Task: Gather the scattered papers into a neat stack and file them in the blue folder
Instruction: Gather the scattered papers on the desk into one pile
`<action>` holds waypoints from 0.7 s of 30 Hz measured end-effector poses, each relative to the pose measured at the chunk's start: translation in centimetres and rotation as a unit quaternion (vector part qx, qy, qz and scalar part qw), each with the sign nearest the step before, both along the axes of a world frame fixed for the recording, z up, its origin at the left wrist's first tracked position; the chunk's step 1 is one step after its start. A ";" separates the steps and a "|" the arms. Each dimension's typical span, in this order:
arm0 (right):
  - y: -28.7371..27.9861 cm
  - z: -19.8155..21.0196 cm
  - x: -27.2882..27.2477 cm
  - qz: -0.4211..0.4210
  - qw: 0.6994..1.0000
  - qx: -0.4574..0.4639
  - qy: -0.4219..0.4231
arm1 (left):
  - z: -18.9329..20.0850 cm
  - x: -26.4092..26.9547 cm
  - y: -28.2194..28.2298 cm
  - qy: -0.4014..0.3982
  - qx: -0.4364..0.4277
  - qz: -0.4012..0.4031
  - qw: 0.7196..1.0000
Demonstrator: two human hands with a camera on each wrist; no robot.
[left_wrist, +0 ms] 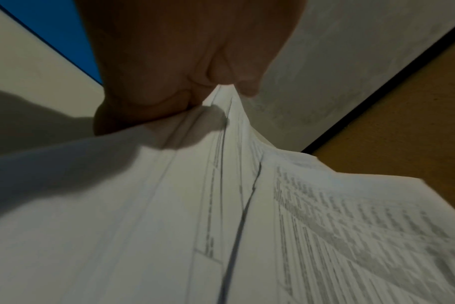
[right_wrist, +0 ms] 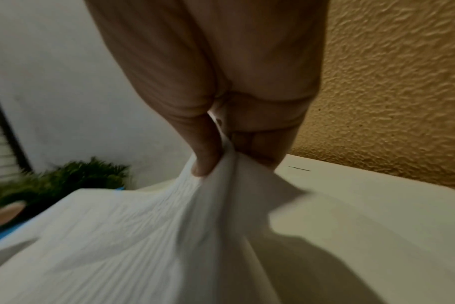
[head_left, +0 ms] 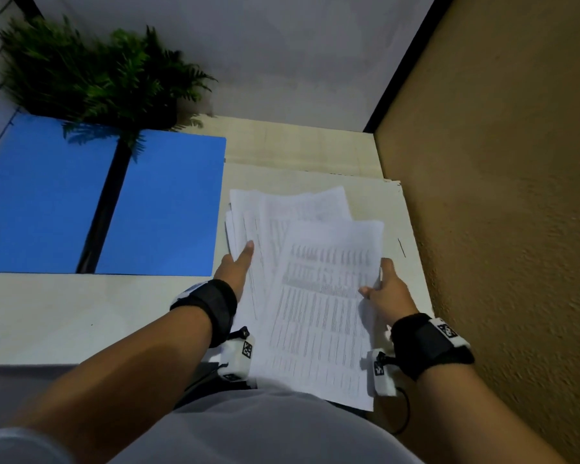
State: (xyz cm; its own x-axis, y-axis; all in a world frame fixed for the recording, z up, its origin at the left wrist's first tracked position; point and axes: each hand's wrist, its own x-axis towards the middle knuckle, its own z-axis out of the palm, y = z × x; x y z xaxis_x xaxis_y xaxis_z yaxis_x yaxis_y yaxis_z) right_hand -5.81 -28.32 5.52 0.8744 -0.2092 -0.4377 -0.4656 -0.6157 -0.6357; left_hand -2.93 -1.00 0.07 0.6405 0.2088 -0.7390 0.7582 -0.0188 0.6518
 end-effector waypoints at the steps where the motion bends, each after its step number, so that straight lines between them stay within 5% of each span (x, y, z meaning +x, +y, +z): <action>1: 0.2 -0.1 -0.1 0.022 1.000 -0.014 0.006 | -0.1 -0.1 -0.2 -0.010 0.005 -0.004 1.000; 4: 0.5 -1.0 -0.2 0.046 0.994 -0.093 -0.045 | -0.2 -0.3 -0.2 -0.023 0.094 -0.058 0.994; 9: 0.4 -1.1 2.7 -0.011 0.985 -0.143 -0.096 | 0.5 -0.4 -0.4 -0.026 0.078 -0.050 0.995; 14: 2.8 -3.9 5.2 -0.089 0.996 0.001 0.032 | 0.6 -0.9 -1.9 -0.017 -0.025 -0.022 0.999; 18: 4.6 -6.6 4.1 -0.085 0.993 0.077 0.030 | 0.3 -1.8 -3.2 -0.056 0.047 -0.135 0.988; 21: 3.8 -6.6 3.0 -0.172 0.963 0.206 0.031 | 1.1 -1.7 -3.6 -0.118 0.043 -0.118 0.985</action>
State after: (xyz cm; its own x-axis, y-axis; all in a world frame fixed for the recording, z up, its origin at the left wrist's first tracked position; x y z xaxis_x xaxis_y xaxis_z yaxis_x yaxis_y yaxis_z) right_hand -2.85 -24.50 -1.04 0.7542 -0.2781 -0.5948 -0.6417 -0.1200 -0.7575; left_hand -4.66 -4.59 1.16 0.8310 0.0883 -0.5492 0.5529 -0.2387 0.7983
